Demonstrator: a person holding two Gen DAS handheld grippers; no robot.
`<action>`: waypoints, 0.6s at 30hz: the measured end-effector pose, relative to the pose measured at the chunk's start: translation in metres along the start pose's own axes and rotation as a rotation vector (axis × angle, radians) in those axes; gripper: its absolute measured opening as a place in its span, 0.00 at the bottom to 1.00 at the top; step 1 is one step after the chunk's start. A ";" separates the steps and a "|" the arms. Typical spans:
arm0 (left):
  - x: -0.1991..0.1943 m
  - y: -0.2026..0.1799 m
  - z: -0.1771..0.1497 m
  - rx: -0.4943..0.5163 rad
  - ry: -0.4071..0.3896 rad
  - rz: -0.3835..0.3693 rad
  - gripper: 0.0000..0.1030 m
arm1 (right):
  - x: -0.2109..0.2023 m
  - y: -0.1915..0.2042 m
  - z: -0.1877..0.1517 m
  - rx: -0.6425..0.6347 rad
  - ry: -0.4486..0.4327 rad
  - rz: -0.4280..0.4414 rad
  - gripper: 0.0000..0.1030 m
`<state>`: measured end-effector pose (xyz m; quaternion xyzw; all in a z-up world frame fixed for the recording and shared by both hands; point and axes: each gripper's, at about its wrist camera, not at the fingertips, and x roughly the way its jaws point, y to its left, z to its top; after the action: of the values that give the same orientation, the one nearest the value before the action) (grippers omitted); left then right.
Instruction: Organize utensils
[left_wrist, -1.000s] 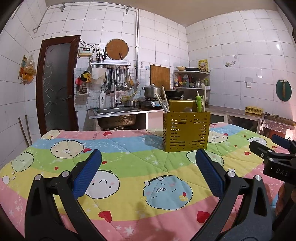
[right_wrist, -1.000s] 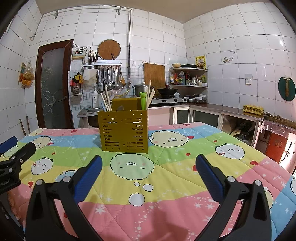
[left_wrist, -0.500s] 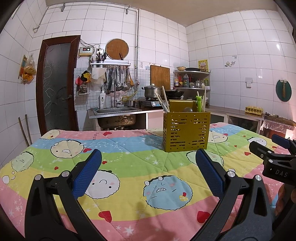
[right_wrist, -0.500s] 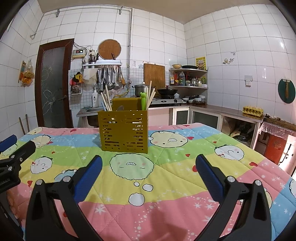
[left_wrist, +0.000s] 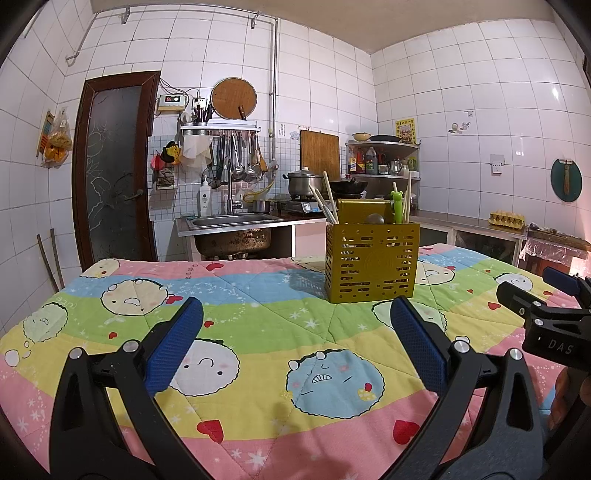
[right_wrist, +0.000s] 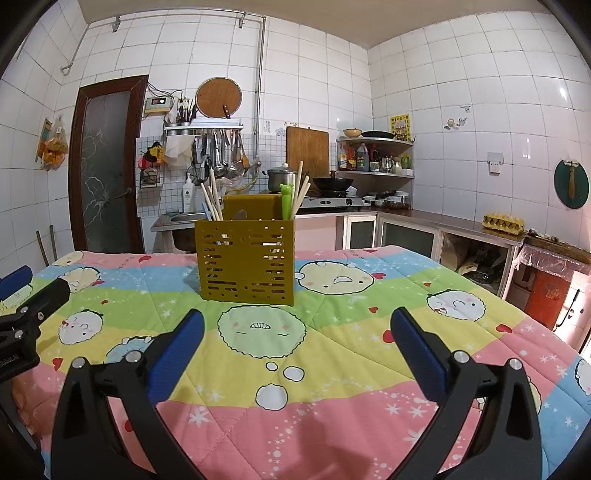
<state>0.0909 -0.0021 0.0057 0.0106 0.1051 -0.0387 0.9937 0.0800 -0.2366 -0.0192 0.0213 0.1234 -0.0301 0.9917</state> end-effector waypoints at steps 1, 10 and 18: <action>0.000 0.000 0.000 -0.001 0.000 0.000 0.95 | 0.000 0.000 0.000 0.000 0.000 0.000 0.96; 0.000 0.000 0.000 0.001 -0.001 0.000 0.95 | 0.000 0.001 0.000 -0.001 -0.001 -0.001 0.96; 0.000 0.000 0.000 0.000 -0.001 0.000 0.95 | 0.000 -0.001 -0.001 -0.001 0.000 -0.002 0.96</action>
<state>0.0909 -0.0019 0.0053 0.0107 0.1047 -0.0387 0.9937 0.0795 -0.2373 -0.0196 0.0206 0.1232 -0.0312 0.9917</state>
